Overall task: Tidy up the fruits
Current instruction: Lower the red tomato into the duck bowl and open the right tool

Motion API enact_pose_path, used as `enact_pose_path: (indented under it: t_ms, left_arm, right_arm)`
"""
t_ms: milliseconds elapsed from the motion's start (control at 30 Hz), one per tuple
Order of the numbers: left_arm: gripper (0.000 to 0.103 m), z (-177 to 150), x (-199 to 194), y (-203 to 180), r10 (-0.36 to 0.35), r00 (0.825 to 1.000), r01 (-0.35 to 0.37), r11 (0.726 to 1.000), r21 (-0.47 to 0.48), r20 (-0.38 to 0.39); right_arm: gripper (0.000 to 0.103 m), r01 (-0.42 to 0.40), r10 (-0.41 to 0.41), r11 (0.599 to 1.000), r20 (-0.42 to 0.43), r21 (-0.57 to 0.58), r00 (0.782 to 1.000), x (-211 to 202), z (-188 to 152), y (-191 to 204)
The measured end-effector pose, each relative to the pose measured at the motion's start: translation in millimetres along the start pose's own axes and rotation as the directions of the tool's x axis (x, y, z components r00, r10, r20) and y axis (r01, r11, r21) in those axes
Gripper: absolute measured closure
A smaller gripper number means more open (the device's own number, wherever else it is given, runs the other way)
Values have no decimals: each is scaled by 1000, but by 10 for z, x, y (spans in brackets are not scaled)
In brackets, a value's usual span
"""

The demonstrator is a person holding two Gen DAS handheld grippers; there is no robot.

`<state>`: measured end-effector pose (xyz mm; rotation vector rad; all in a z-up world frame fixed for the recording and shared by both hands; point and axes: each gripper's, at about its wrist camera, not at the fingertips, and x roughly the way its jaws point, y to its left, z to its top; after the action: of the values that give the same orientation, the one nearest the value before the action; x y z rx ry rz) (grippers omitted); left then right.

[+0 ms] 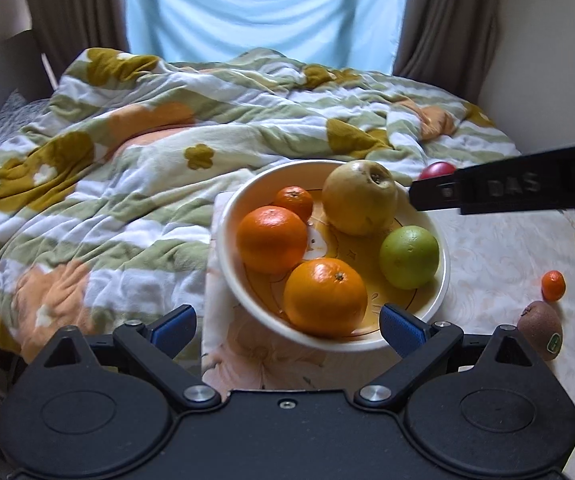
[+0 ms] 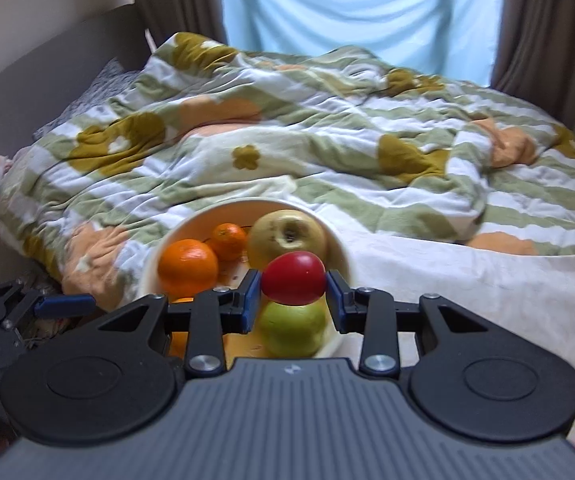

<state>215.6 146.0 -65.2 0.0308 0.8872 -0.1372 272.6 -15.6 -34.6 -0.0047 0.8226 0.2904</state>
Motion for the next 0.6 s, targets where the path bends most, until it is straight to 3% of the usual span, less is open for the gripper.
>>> enact_pose_path:
  t_ms: [333, 600]
  left_arm:
    - [3, -146, -137, 46, 82, 997, -81, 993, -87, 4]
    - [3, -197, -141, 54, 105, 995, -104, 989, -101, -2]
  right_arm:
    - [53, -132, 125, 990, -105, -54, 987, 497, 84, 242]
    - [51, -170, 161, 984, -132, -55, 978, 638, 47, 245]
